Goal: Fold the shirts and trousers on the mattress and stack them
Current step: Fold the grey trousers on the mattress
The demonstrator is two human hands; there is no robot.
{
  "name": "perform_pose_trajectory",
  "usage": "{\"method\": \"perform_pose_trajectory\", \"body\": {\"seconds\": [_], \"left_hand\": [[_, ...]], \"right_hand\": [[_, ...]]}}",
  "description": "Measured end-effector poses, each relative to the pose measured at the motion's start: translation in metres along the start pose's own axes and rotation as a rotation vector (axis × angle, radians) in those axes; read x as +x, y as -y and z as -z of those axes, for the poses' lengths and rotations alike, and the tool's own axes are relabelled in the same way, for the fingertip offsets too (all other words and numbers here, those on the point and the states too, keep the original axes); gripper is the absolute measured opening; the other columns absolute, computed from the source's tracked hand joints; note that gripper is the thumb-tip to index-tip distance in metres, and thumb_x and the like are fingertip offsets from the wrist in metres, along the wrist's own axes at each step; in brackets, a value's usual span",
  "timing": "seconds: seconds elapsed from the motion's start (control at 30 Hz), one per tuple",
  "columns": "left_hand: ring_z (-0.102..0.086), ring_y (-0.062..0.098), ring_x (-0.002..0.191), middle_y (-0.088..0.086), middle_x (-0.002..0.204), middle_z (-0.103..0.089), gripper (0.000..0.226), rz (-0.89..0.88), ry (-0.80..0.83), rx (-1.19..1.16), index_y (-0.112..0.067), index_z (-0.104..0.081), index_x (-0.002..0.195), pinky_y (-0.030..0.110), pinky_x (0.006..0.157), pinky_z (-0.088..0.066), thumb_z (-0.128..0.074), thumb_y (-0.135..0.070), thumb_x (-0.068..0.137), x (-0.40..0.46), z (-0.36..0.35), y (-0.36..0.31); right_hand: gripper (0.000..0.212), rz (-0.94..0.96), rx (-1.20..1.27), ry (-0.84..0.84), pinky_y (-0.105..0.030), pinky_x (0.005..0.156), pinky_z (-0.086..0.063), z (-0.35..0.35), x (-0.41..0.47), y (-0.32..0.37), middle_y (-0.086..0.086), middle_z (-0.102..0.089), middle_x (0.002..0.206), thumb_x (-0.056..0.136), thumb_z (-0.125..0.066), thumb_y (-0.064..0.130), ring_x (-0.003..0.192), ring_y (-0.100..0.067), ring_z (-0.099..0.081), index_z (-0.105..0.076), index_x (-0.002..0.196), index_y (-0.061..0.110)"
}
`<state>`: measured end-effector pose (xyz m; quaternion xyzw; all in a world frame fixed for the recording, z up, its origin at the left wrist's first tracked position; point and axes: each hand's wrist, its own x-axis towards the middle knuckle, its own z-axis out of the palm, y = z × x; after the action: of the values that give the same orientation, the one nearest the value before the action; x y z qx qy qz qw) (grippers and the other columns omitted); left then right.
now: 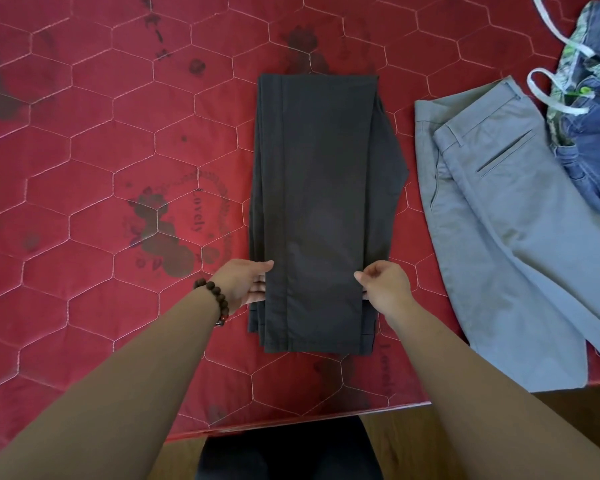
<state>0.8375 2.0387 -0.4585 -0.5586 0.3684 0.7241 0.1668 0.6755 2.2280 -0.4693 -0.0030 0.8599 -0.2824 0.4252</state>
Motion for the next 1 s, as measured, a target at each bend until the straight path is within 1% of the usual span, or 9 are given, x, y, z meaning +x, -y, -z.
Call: {"method": "perform_pose_trajectory", "body": {"seconds": [0.2,0.33,0.47,0.57,0.63,0.73,0.8,0.9,1.0], "left_hand": [[-0.068,0.021,0.075,0.011,0.086,-0.068,0.018,0.0,-0.056,0.026,0.001,-0.063,0.099,0.03,0.063,-0.056,-0.053,-0.014,0.097,-0.001,-0.005,-0.003],[-0.066,0.017,0.058,0.01,0.073,-0.065,0.016,-0.122,-0.11,0.132,-0.004,-0.058,0.084,0.028,0.056,-0.058,-0.053,-0.011,0.097,-0.001,-0.008,-0.012],[-0.064,0.013,0.057,0.004,0.072,-0.065,0.012,-0.291,-0.224,0.095,-0.011,-0.062,0.085,0.022,0.053,-0.056,-0.056,-0.009,0.095,0.013,-0.008,-0.042],[-0.06,0.018,0.071,0.005,0.078,-0.062,0.004,-0.354,-0.272,0.134,-0.012,-0.063,0.095,0.034,0.071,-0.059,-0.059,-0.011,0.093,0.033,-0.009,-0.073],[-0.059,0.022,0.076,0.006,0.079,-0.062,0.004,-0.385,-0.288,0.17,-0.017,-0.063,0.091,0.044,0.086,-0.056,-0.062,-0.013,0.091,0.046,-0.009,-0.093],[-0.06,0.018,0.078,0.003,0.084,-0.063,0.021,-0.426,-0.322,0.271,-0.014,-0.065,0.11,0.04,0.088,-0.055,-0.066,-0.02,0.089,0.062,-0.008,-0.121],[-0.057,0.013,0.071,-0.001,0.08,-0.061,0.036,-0.457,-0.338,0.29,-0.01,-0.061,0.123,0.034,0.079,-0.056,-0.066,-0.022,0.089,0.075,-0.006,-0.141],[-0.058,0.008,0.069,-0.006,0.081,-0.063,0.04,-0.523,-0.398,0.336,-0.01,-0.061,0.124,0.023,0.064,-0.053,-0.067,-0.025,0.088,0.092,-0.004,-0.175],[-0.062,0.015,0.093,-0.001,0.107,-0.067,0.042,-0.6,-0.485,0.382,-0.009,-0.064,0.119,0.027,0.086,-0.051,-0.072,-0.03,0.083,0.108,-0.004,-0.206]], "right_hand": [[0.019,-0.021,0.058,0.035,-0.047,0.076,-0.058,0.005,0.0,0.002,-0.021,-0.066,0.095,0.089,-0.065,0.009,0.086,-0.035,-0.068,-0.053,0.075,0.008],[0.019,-0.023,0.145,0.031,-0.045,0.073,-0.059,0.006,0.0,0.006,-0.016,-0.065,0.097,0.085,-0.071,0.017,0.082,-0.032,-0.069,-0.055,0.091,0.01],[0.028,0.069,0.158,-0.06,-0.044,0.082,-0.056,0.006,0.013,0.021,-0.002,-0.065,0.094,0.086,-0.07,0.026,0.083,-0.022,-0.067,-0.057,0.109,0.016],[0.035,0.132,0.122,-0.111,-0.026,0.071,-0.051,0.006,0.035,0.045,0.012,-0.059,0.085,0.09,-0.065,0.029,0.076,-0.008,-0.061,-0.056,0.121,0.017],[0.037,0.161,0.106,-0.13,-0.021,0.069,-0.044,0.007,0.052,0.064,0.017,-0.054,0.082,0.093,-0.06,0.029,0.076,-0.005,-0.057,-0.055,0.126,0.014],[0.034,0.221,0.074,-0.158,-0.03,0.083,-0.047,0.014,0.08,0.095,0.011,-0.059,0.086,0.095,-0.055,0.024,0.089,-0.015,-0.059,-0.057,0.126,0.012],[0.032,0.265,0.073,-0.181,-0.033,0.089,-0.048,0.021,0.101,0.116,0.005,-0.064,0.098,0.095,-0.054,0.021,0.095,-0.017,-0.06,-0.059,0.125,0.013],[0.028,0.302,0.099,-0.205,-0.038,0.091,-0.05,0.032,0.131,0.146,0.001,-0.066,0.104,0.094,-0.053,0.016,0.097,-0.019,-0.062,-0.063,0.12,0.013],[0.023,0.3,0.109,-0.193,-0.046,0.09,-0.052,0.04,0.158,0.173,-0.005,-0.069,0.1,0.092,-0.053,0.012,0.095,-0.027,-0.065,-0.066,0.111,0.012]]}}
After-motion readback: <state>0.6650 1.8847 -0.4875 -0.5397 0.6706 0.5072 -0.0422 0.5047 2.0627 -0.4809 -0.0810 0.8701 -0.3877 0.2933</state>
